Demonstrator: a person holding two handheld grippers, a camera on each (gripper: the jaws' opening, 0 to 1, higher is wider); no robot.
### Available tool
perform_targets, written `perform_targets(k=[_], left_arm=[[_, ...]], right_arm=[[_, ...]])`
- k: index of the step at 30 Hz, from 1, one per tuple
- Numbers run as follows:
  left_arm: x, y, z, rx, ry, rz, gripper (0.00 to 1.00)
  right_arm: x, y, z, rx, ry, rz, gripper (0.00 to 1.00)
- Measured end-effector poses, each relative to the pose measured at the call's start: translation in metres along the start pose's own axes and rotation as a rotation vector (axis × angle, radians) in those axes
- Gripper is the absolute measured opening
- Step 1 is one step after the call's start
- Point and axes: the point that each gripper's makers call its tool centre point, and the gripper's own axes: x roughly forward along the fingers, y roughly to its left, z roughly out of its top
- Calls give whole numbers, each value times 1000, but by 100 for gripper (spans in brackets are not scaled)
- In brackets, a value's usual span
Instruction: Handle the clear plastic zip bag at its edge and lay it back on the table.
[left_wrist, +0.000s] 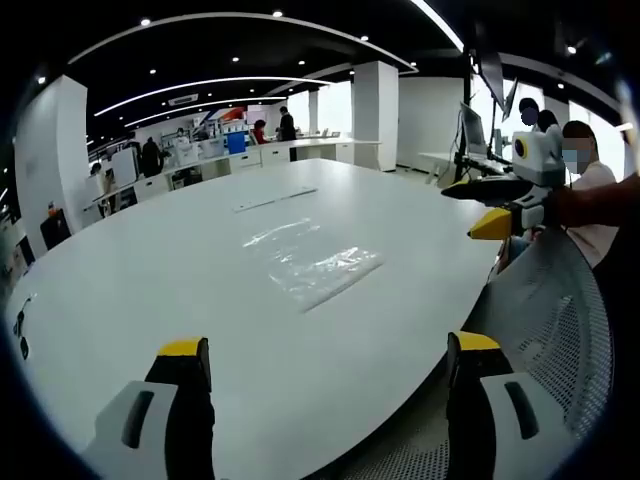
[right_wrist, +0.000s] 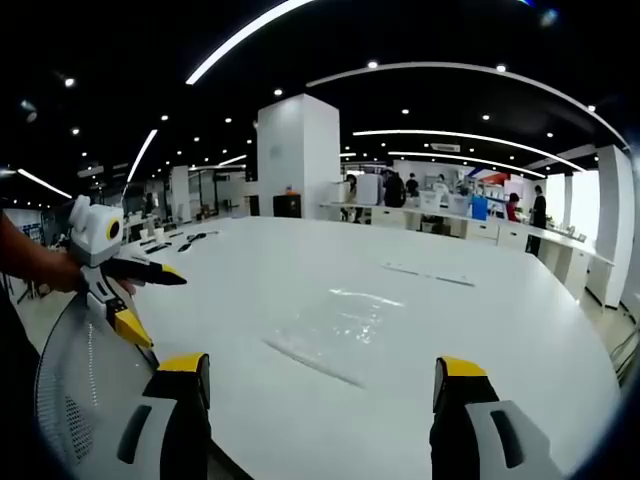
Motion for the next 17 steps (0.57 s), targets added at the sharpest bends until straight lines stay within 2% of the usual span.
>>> perform_targets(k=[17], left_arm=[[-1,3,0,-13,-6,8,97]], right_arm=[[1,-2,2,14,-5,2,93]])
